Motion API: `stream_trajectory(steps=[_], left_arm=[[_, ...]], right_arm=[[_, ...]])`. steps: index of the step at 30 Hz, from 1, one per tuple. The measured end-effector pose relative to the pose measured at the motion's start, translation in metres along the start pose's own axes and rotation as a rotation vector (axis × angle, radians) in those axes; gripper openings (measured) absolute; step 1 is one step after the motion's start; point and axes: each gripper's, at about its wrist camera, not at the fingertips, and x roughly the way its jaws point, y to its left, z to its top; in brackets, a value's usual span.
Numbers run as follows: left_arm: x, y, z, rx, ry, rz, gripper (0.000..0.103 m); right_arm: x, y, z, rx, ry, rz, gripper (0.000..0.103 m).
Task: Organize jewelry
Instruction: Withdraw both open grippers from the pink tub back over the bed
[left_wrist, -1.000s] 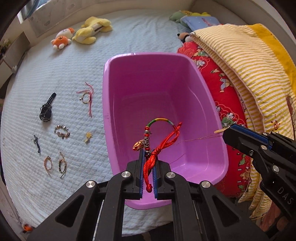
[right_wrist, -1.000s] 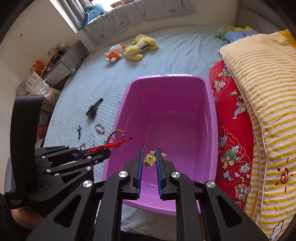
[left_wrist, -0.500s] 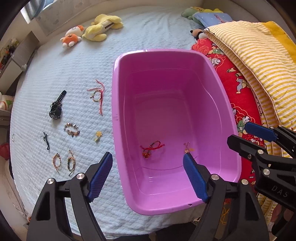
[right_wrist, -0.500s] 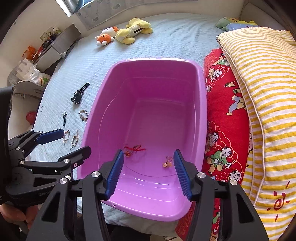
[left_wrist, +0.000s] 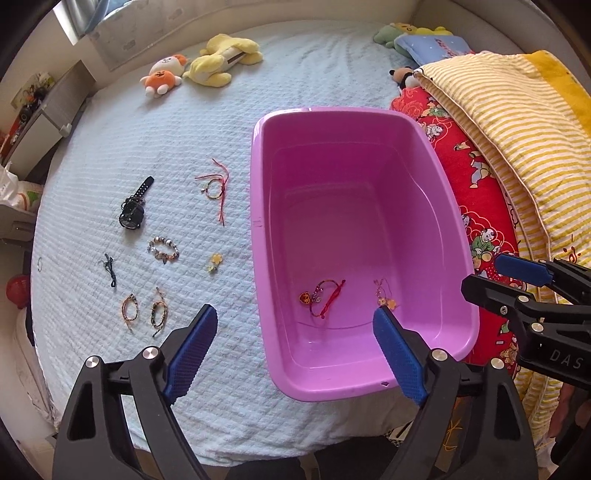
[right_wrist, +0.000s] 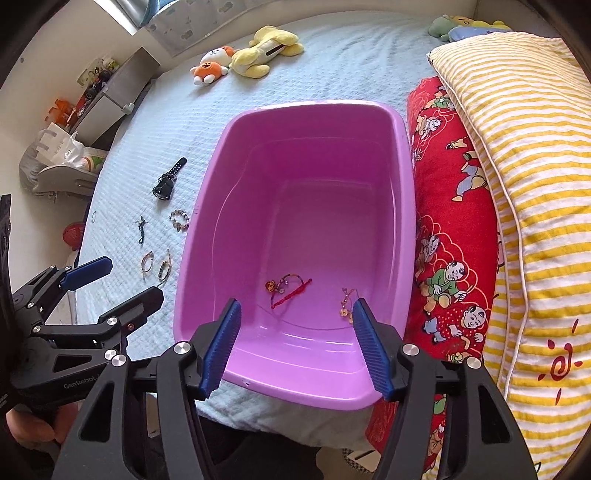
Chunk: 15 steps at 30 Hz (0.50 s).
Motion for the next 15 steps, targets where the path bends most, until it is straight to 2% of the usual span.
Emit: stream_trajectory(steps=[8,15], left_arm=[[-0.015,0.034,-0.028,-0.087,-0.002,0.014,0.088],[-0.022,0.082,-0.062,-0.196,-0.004,0.032,0.089]], right_arm=[[0.002,0.03,-0.009,-0.043,0.025,0.028,0.065],[0.019,0.071,-0.02,-0.098,0.054,0.037,0.068]])
